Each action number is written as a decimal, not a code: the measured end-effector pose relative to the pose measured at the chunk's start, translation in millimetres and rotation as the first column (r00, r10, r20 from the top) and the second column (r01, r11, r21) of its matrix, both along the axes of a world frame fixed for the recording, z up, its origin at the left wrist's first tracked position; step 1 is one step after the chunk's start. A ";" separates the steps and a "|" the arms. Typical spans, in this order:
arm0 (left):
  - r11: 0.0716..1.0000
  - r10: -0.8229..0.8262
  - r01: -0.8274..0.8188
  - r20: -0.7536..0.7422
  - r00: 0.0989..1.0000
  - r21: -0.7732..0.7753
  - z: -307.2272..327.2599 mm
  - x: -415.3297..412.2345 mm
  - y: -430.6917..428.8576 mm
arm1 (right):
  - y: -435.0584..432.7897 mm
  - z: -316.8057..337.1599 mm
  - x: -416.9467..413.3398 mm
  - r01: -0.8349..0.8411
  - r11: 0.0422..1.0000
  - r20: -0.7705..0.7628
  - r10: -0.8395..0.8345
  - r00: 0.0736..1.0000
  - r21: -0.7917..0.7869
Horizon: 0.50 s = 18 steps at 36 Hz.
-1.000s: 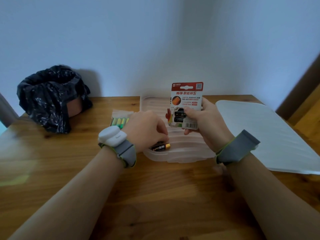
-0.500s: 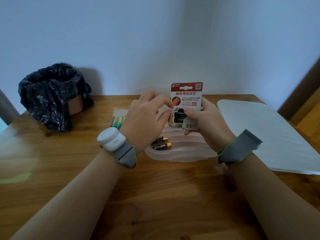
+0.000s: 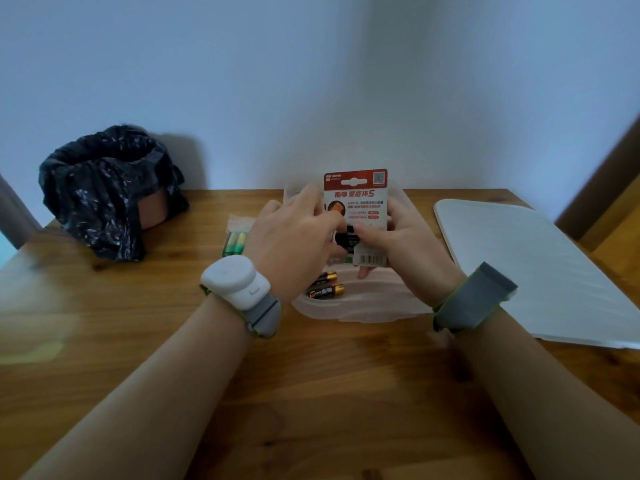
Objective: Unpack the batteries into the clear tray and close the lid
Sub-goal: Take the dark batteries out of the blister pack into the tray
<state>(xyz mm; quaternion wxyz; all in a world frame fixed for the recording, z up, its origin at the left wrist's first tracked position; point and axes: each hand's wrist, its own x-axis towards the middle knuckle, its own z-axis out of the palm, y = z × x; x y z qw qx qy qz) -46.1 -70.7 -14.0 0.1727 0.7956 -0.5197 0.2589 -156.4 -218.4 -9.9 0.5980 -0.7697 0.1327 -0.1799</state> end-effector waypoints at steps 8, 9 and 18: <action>1.000 0.014 -0.014 -0.104 0.994 -0.005 -1.8 -2.3 -3.5 | 4.3 1.6 -1.7 -0.047 0.999 0.018 0.048 0.999 -0.006; 1.000 0.011 -0.012 -0.109 0.994 -0.009 -1.5 -2.4 -3.4 | 4.3 1.8 -1.6 -0.048 0.999 0.020 0.049 0.999 -0.005; 0.999 0.021 -0.027 -0.117 0.993 -0.045 -1.0 -3.7 -0.2 | 0.1 1.3 -0.5 0.069 0.998 0.021 -0.070 0.997 0.009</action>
